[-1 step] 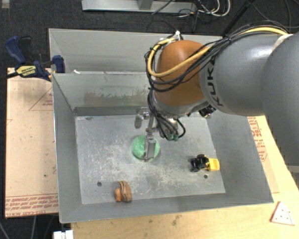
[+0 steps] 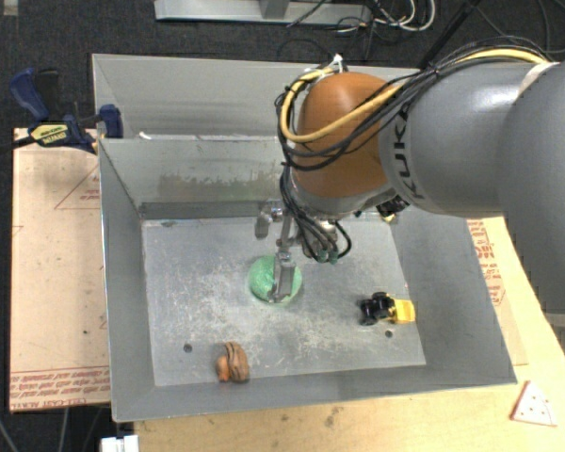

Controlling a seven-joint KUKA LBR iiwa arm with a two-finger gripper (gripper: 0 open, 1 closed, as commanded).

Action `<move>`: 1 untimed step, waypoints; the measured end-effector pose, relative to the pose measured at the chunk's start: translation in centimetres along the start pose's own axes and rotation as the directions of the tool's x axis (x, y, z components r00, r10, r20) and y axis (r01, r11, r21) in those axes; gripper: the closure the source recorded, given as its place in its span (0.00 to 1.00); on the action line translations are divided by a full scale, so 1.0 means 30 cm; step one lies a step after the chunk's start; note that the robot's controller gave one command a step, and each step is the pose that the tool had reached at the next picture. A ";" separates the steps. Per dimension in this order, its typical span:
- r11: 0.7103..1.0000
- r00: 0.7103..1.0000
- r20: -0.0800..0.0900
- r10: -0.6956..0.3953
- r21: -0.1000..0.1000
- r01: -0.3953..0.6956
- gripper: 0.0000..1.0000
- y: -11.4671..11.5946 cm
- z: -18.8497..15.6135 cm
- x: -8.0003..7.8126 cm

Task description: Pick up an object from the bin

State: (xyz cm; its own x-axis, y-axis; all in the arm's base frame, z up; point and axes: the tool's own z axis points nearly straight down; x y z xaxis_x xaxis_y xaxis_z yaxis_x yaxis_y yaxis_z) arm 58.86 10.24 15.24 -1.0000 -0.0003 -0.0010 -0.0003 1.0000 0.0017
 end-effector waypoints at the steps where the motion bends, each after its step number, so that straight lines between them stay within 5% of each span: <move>1: 1.000 1.000 0.005 0.016 -0.001 -0.016 0.00 -0.110 0.235 0.003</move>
Offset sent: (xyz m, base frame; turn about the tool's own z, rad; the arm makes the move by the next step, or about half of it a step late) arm -0.0102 -0.0492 -0.0386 -0.0087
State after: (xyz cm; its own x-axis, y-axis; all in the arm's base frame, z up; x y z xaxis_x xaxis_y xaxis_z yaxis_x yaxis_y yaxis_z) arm 58.77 6.94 8.19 -0.9999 0.0162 -0.0058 0.0162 0.9999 0.0024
